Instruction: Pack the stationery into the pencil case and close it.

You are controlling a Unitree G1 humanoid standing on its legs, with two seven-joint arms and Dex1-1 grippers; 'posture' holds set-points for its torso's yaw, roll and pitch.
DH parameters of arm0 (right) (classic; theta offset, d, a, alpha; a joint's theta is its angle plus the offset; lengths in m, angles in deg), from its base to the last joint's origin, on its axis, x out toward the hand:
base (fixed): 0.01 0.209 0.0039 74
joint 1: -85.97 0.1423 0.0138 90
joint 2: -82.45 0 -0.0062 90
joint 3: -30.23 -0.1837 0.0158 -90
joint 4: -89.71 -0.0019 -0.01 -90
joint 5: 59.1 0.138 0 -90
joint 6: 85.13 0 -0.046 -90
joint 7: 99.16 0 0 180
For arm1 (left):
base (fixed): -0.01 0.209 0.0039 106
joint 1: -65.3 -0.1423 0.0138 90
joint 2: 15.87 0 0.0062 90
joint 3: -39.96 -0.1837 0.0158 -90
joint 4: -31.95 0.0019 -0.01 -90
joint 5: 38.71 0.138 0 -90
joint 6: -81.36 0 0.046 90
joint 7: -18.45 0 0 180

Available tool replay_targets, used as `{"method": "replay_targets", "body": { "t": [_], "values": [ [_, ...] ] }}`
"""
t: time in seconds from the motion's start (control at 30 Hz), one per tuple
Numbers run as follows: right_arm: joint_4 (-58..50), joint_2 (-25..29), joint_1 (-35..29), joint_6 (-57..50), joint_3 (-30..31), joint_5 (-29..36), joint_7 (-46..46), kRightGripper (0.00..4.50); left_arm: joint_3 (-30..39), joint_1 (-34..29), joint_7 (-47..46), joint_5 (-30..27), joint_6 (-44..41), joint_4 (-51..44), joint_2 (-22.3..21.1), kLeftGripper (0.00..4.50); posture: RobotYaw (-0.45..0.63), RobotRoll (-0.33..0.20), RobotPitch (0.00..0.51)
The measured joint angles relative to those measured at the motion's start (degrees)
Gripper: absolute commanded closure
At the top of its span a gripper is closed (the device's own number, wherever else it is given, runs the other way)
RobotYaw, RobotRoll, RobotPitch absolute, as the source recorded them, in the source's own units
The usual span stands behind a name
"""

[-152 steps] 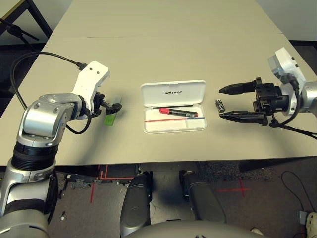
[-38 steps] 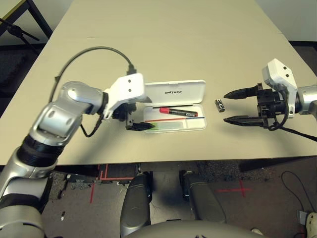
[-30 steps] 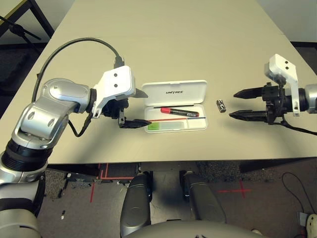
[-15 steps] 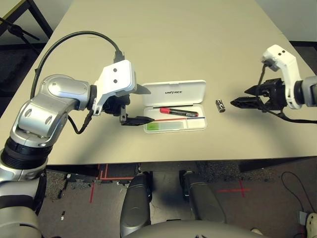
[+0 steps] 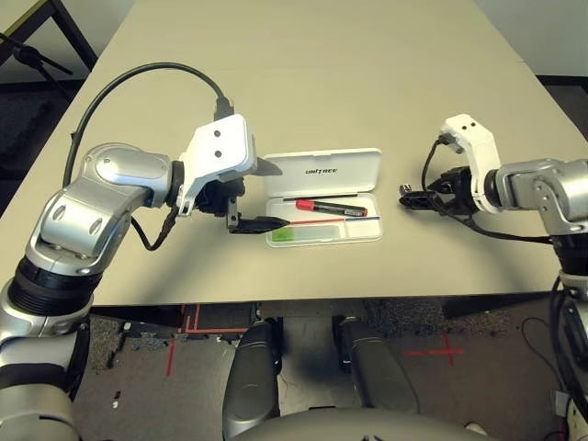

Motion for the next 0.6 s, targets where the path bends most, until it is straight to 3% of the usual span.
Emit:
{"method": "replay_targets", "body": {
  "t": [0.33, 0.6],
  "values": [
    [4.2, -1.7, 1.0, 5.1, 3.3, -3.1, -0.5, 0.00, 0.0, -0.2, -0.9, 0.0, -0.2, -1.5, -0.1, 0.02, 0.06, 0.000, 0.189],
    [4.9, -1.2, 0.8, 7.2, 4.7, -5.7, -1.3, 2.81, 0.0, -0.2, -1.3, 0.0, -0.5, -1.5, -0.1, 0.00, 0.05, 0.000, 0.196]
  ]
}}
